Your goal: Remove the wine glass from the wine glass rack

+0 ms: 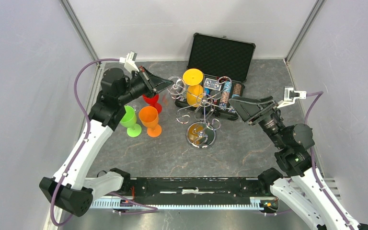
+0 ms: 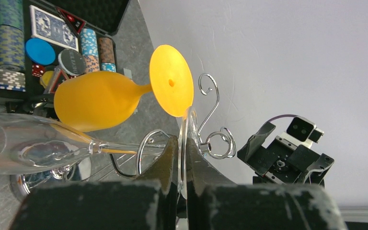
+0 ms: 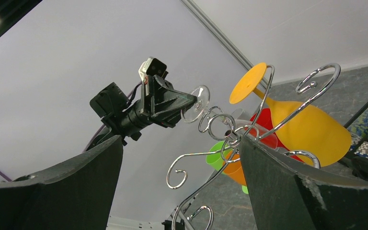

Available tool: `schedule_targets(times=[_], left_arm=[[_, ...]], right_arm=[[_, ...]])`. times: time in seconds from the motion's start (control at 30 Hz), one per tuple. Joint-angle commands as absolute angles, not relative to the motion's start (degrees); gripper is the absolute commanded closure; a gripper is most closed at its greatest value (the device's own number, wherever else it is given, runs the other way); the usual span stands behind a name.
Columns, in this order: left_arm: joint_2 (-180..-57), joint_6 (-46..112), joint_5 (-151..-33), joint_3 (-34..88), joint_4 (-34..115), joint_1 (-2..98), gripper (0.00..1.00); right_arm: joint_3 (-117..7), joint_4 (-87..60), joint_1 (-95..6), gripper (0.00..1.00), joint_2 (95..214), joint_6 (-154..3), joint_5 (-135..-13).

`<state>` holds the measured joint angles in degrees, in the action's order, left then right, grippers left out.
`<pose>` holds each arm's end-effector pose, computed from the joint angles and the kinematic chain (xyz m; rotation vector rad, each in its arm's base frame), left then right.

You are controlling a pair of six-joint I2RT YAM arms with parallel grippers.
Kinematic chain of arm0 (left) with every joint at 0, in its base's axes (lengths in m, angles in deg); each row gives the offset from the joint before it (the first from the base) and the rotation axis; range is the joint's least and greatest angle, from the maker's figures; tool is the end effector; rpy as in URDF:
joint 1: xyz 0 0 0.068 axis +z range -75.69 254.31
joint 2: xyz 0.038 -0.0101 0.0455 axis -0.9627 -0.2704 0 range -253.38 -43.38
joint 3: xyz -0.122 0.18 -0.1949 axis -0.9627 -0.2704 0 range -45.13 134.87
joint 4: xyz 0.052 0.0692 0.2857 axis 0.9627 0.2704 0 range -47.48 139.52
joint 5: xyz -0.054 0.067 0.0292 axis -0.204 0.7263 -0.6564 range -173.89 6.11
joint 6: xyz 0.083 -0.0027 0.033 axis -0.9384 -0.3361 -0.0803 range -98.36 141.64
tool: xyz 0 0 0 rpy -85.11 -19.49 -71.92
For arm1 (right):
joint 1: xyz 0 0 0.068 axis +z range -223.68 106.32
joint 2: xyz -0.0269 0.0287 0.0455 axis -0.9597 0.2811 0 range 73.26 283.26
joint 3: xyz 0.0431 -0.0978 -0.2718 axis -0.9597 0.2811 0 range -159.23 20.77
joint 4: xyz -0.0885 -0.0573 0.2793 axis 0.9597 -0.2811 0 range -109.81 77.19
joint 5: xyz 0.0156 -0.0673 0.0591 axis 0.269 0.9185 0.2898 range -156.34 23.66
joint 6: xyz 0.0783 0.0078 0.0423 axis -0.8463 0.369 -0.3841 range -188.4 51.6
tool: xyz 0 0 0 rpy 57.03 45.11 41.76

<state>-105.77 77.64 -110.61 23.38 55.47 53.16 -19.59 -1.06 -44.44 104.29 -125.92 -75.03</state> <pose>0.2751 -0.1448 0.4376 -0.1816 1.8751 -1.3624 0.1600 0.1032 0.4201 0.1815 1.3210 1.3995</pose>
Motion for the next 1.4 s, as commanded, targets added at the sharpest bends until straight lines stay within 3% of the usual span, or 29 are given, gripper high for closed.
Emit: schedule_targets(times=[0.0, 0.4, 0.83, 1.17, 1.37], left_arm=[[-107.58, 76.38, -118.38, 26.32, 49.42, 52.89, 0.98], [-105.12, 77.89, -125.89, 24.5, 49.28, 52.57, 0.98], [-97.53, 73.99, -123.75, 24.15, 59.76, 52.62, 0.98], [-90.44, 77.67, -118.65, 26.72, 65.19, 52.69, 0.98], [-88.99, 84.58, -117.47, 29.09, 64.07, 52.67, 0.98]], right_arm=[[-19.58, -0.13, -44.5, 0.05, 103.79, -124.57, -74.13], [-19.46, 0.44, -44.53, 0.06, 104.55, -123.32, -74.73], [-23.7, 0.68, -44.5, 0.05, 106.34, -105.98, -83.43], [-27.61, 20.26, -44.5, 0.05, 113.89, -101.68, -103.52], [-33.03, 25.17, -42.61, 0.06, 121.9, -99.25, -106.26]])
